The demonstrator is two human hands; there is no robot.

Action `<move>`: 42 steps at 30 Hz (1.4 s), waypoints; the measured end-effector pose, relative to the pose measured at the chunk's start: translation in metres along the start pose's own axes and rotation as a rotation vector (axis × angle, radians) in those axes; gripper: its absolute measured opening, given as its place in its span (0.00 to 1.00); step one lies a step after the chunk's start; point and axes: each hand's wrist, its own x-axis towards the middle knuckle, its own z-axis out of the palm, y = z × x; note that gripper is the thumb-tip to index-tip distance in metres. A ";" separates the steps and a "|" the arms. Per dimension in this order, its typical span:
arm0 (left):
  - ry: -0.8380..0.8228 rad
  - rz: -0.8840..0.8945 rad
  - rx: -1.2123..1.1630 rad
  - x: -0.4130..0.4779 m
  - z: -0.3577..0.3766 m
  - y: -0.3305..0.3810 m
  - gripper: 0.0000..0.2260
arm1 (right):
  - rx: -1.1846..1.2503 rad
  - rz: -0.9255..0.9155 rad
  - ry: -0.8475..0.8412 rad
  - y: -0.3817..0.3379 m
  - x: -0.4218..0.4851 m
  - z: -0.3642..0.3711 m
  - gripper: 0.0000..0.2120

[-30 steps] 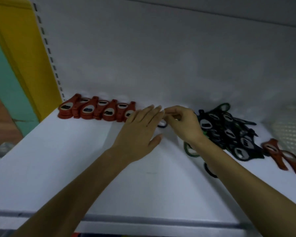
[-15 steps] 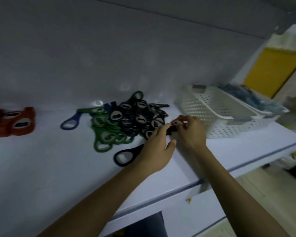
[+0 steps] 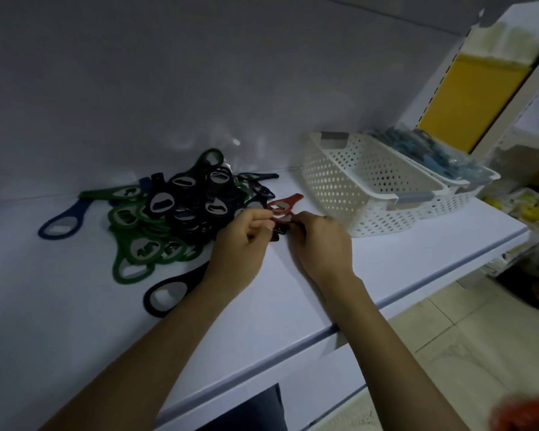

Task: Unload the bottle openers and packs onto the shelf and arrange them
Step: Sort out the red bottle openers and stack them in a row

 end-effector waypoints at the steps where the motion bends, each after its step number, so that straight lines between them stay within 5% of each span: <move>1: 0.014 -0.007 -0.025 -0.001 -0.001 0.000 0.10 | 0.017 0.001 0.003 0.000 0.000 -0.001 0.12; 7: 0.011 0.068 0.064 -0.005 -0.001 0.003 0.11 | 0.310 0.170 0.245 0.000 -0.005 -0.005 0.08; 10: 0.030 0.226 0.328 -0.009 -0.001 0.004 0.17 | 0.639 0.248 0.309 0.002 -0.006 -0.011 0.07; 14: -0.034 0.426 0.647 -0.014 0.004 0.006 0.25 | 1.044 0.159 0.150 0.000 -0.009 -0.017 0.07; 18: 0.009 0.272 0.607 -0.013 0.004 0.007 0.17 | 1.290 0.234 -0.005 -0.001 -0.007 -0.017 0.16; 21: 0.047 0.102 0.284 -0.010 0.000 0.009 0.13 | 0.993 0.267 0.125 0.004 0.006 -0.012 0.11; 24: 0.036 0.004 0.014 -0.005 -0.003 0.010 0.11 | 0.513 0.122 -0.005 0.007 0.026 -0.002 0.08; 27: 0.063 -0.037 -0.076 -0.002 -0.006 0.008 0.08 | 0.195 0.096 -0.162 0.004 0.037 0.006 0.12; 31: 0.040 -0.039 -0.101 -0.002 -0.005 0.007 0.08 | 0.043 0.092 -0.109 0.007 0.037 0.013 0.14; 36: 0.035 -0.055 -0.147 0.000 -0.005 0.006 0.07 | 0.092 -0.031 0.103 0.007 0.031 0.009 0.14; 42: 0.006 -0.051 -0.144 0.000 -0.004 0.007 0.05 | 0.664 0.122 0.369 -0.004 0.023 0.002 0.10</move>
